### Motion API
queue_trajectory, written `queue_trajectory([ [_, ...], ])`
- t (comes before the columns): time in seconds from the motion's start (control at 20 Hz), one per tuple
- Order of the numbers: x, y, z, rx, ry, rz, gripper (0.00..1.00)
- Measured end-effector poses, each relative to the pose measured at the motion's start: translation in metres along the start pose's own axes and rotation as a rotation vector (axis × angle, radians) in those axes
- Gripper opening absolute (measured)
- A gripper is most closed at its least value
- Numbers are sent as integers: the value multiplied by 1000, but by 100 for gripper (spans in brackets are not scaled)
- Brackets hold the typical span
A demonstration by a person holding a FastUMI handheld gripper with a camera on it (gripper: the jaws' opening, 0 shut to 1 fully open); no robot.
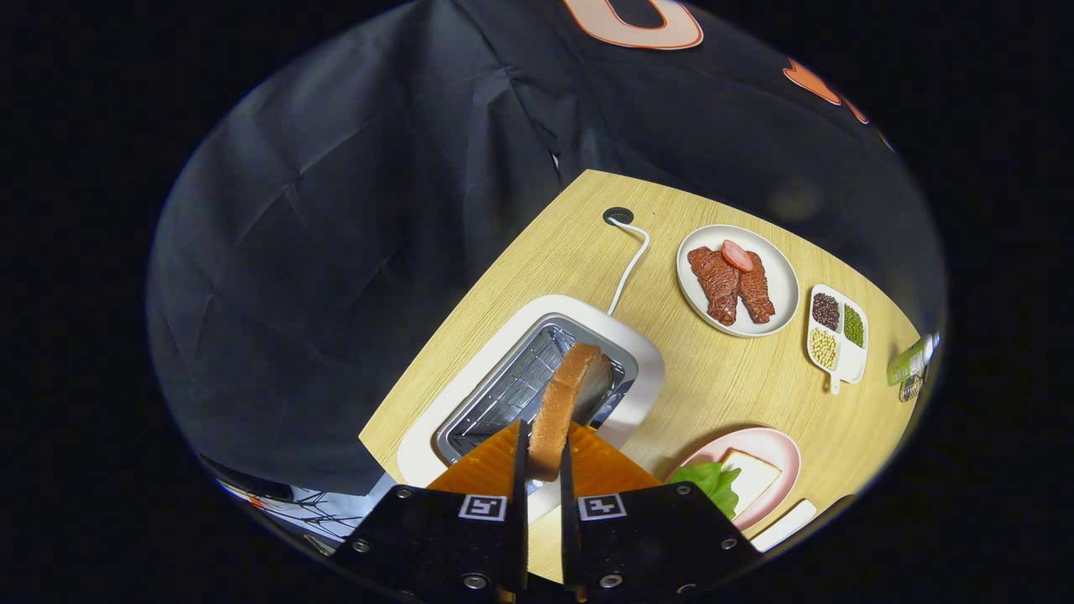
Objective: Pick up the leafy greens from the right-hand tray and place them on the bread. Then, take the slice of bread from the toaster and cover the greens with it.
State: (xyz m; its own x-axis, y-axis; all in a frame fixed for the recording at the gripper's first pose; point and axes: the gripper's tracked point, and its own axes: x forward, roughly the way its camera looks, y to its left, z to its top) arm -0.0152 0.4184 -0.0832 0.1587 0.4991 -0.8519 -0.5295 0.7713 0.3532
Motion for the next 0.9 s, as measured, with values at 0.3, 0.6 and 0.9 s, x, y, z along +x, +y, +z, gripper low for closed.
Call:
queue_trajectory([
  [0.3, -13, 5, 2, -10, -38, 35, 16],
  [0.6, -38, 4, 3, 0, -99, 84, 16],
  [0.9, -77, -7, 1, 20, -189, 138, 16],
])
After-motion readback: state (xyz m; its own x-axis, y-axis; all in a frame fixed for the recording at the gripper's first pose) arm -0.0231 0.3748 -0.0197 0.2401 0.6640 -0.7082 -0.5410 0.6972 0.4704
